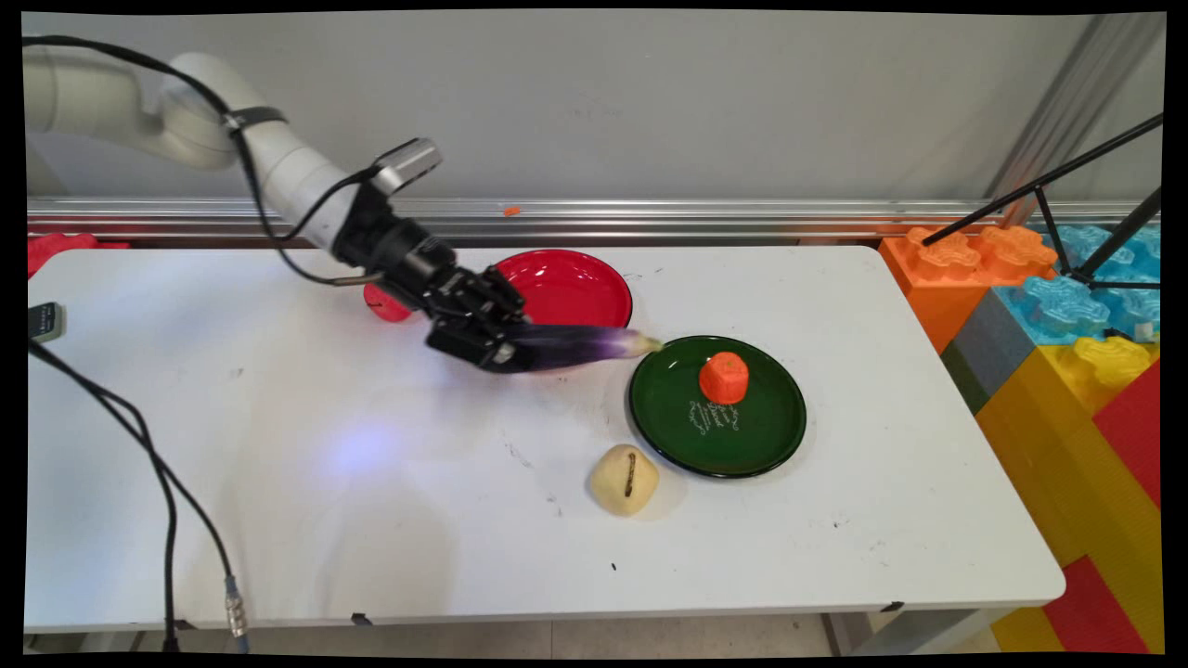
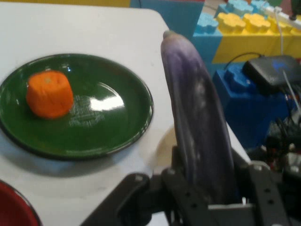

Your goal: Place the picked object on the table

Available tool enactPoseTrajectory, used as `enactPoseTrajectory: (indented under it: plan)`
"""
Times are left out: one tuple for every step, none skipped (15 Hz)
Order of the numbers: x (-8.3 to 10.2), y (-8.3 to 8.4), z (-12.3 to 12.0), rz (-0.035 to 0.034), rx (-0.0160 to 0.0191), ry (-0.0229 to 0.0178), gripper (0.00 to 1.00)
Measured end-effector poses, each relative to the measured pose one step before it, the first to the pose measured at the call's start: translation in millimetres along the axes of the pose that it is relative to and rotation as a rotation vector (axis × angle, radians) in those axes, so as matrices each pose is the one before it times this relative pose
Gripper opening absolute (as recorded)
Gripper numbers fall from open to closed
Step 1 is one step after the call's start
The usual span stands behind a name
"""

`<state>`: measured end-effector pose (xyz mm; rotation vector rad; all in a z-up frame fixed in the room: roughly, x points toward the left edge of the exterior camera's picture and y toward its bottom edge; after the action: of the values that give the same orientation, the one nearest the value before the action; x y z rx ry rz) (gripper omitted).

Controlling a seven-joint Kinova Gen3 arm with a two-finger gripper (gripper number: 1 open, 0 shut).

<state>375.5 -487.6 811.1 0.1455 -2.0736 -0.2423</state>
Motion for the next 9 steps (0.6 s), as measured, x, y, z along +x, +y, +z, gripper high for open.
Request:
enactPoseTrajectory:
  plan:
    - [-6.93,4.51,-6.20,-0.00452,-0.00571,-0.00589,0.00]
    - [-6.44,3.96,-5.07,-0.00372,-0.00602,-0.00604,0.00]
    - [-6.63,3.85,-4.56,-0.00393,-0.00560,-0.00641,0.00]
    - [-5.82,3.21,-3.33,-0.00343,-0.00476,-0.00563,0.00]
    - [-7.43,3.94,-3.59,-0.00404,-0.00606,-0.00740,0.00]
    - [-5.51,2.72,-2.00,-0.00296,-0.00500,-0.00575,0.00]
    - [-5.35,2.44,-1.39,-0.00276,-0.00433,-0.00583,0.00]
    - [-5.14,2.10,-1.02,-0.00253,-0.00359,-0.00570,0.00]
    - [-4.24,1.53,-0.38,-0.00250,-0.00320,-0.00478,0.00]
